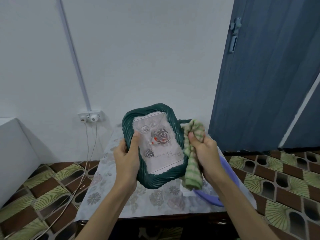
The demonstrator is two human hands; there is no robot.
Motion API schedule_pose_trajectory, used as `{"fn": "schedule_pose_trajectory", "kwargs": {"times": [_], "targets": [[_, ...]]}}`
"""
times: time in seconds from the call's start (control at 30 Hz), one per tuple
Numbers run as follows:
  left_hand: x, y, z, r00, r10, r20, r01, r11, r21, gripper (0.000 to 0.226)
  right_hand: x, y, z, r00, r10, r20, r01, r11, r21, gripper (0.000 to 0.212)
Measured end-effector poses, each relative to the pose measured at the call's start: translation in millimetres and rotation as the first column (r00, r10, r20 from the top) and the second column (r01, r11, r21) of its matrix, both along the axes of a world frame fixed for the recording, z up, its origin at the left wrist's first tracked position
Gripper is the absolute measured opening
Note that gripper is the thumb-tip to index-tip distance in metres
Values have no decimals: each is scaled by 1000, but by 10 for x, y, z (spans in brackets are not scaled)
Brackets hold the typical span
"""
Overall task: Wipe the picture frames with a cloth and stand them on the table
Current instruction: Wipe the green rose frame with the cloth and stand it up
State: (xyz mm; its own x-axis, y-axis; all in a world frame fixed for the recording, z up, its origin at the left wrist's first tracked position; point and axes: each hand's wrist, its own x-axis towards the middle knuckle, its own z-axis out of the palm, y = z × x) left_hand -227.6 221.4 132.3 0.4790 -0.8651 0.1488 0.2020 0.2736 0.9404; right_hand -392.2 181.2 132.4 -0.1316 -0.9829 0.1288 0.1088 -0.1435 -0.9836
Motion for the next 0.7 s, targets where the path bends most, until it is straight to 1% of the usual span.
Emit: {"fn": "schedule_pose_trajectory", "kwargs": {"times": [0.1, 0.13, 0.2, 0.23, 0.27, 0.33, 0.37, 0.4, 0.47, 0.5, 0.57, 0.63, 0.7], "targets": [[61, 12, 8, 999, -5, -53, 7, 999, 43, 23, -207, -91, 86, 995, -36, 93, 27, 994, 102, 15], [89, 13, 24, 997, -7, -71, 11, 999, 46, 19, -288, -109, 116, 992, -20, 126, 4, 993, 121, 20], [135, 9, 56, 996, -13, -86, 17, 999, 46, 15, -383, -118, 168, 968, 76, 240, -109, 986, 126, 42], [142, 6, 70, 996, -17, -85, 21, 999, 47, 15, -400, -122, 190, 938, 127, 322, -176, 976, 127, 52], [142, -1, 75, 996, -20, -83, 24, 998, 49, 15, -396, -120, 219, 892, 178, 415, -247, 962, 117, 57], [118, -7, 79, 997, -26, -73, 29, 998, 52, 15, -360, -88, 280, 781, 263, 566, -362, 930, 68, 55], [106, -5, 83, 997, -28, -66, 31, 998, 52, 15, -333, -60, 305, 737, 307, 603, -413, 910, 41, 52], [100, -3, 90, 998, -30, -58, 32, 998, 49, 16, -294, -14, 330, 714, 357, 603, -459, 888, 17, 45], [120, -5, 99, 999, -31, -44, 33, 999, 36, 18, -206, 64, 290, 749, 464, 473, -526, 850, -2, 26], [136, -5, 110, 999, -28, -30, 29, 999, 26, 23, -170, 93, 239, 772, 506, 384, -549, 836, 3, 27], [157, -6, 131, 999, -35, 2, 35, 999, 5, 28, -129, 135, 144, 801, 554, 227, -573, 819, 21, 39], [162, -7, 147, 999, -35, 3, 35, 999, -5, 26, -84, 139, 117, 852, 500, 152, -512, 857, 51, 33], [146, -4, 154, 999, -38, 3, 38, 999, -12, 25, -18, 109, 105, 938, 342, 54, -345, 937, 52, 24]]}}
